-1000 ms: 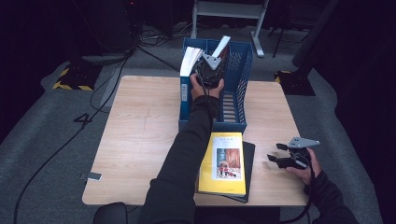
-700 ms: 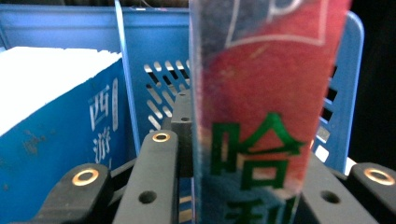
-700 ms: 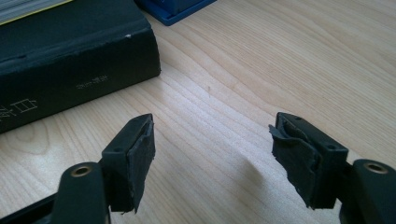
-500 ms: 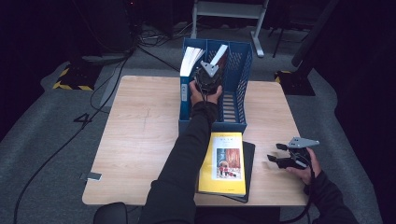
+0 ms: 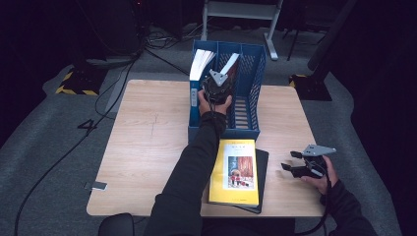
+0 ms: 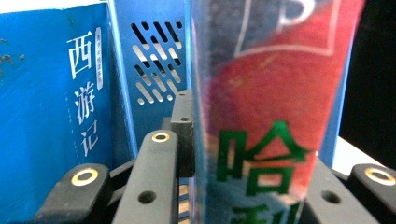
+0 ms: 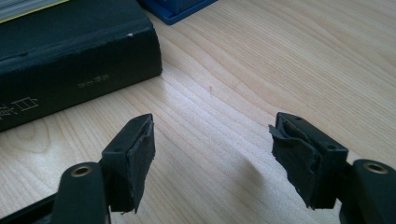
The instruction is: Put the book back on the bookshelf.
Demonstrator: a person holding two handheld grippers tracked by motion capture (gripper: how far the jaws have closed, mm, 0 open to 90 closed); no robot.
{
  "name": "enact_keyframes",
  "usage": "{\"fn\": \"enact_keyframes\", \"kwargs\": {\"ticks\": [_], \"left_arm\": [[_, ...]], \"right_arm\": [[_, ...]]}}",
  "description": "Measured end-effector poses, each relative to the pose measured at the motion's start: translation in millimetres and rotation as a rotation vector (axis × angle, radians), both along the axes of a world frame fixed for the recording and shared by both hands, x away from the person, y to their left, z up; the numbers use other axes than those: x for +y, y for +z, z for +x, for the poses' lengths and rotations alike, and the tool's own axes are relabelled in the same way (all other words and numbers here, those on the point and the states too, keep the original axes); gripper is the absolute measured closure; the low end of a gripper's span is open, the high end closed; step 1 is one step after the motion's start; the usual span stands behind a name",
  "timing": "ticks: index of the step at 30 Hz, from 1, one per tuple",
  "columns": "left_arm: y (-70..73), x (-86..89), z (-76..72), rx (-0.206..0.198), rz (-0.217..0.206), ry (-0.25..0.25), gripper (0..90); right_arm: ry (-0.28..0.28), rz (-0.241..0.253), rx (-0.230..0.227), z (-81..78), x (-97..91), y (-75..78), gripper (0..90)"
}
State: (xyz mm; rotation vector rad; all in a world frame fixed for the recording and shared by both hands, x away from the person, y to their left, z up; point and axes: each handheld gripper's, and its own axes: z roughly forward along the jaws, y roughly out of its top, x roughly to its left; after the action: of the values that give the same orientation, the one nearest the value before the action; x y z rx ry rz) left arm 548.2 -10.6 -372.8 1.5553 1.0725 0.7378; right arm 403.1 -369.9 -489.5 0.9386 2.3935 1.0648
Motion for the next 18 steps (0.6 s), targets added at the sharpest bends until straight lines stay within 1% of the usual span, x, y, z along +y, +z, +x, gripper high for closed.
{"fn": "enact_keyframes", "kwargs": {"ticks": [3,4,5,8,13,16,18], "left_arm": [[-0.5,1.7,-2.2,0.008,-0.005,-0.004,73.7],[-0.6,2.2,-3.9,0.012,0.0,-0.013,73.6],[-0.7,2.6,-5.2,0.011,0.01,-0.021,73.5],[-2.8,4.3,-9.4,0.011,0.004,-0.032,73.2],[-5.5,8.3,-15.0,0.011,0.013,-0.044,73.1],[-8.2,9.5,-17.0,0.014,0.018,-0.045,73.0],[-11.1,10.4,-18.4,0.01,0.025,-0.042,72.9]], "right_arm": [[0.0,0.0,0.0,0.0,-0.2,0.1,30.4],[0.0,-0.002,0.001,0.1,-0.1,0.0,30.4],[0.002,-0.001,0.001,0.0,0.3,-0.2,30.3],[0.001,-0.004,-0.001,-0.4,0.7,0.2,30.4],[-0.001,-0.01,-0.001,-0.4,0.9,0.2,30.4],[0.0,-0.012,0.001,-0.5,1.5,0.1,30.4],[0.0,-0.014,0.001,-0.4,1.8,-0.2,30.4]]}}
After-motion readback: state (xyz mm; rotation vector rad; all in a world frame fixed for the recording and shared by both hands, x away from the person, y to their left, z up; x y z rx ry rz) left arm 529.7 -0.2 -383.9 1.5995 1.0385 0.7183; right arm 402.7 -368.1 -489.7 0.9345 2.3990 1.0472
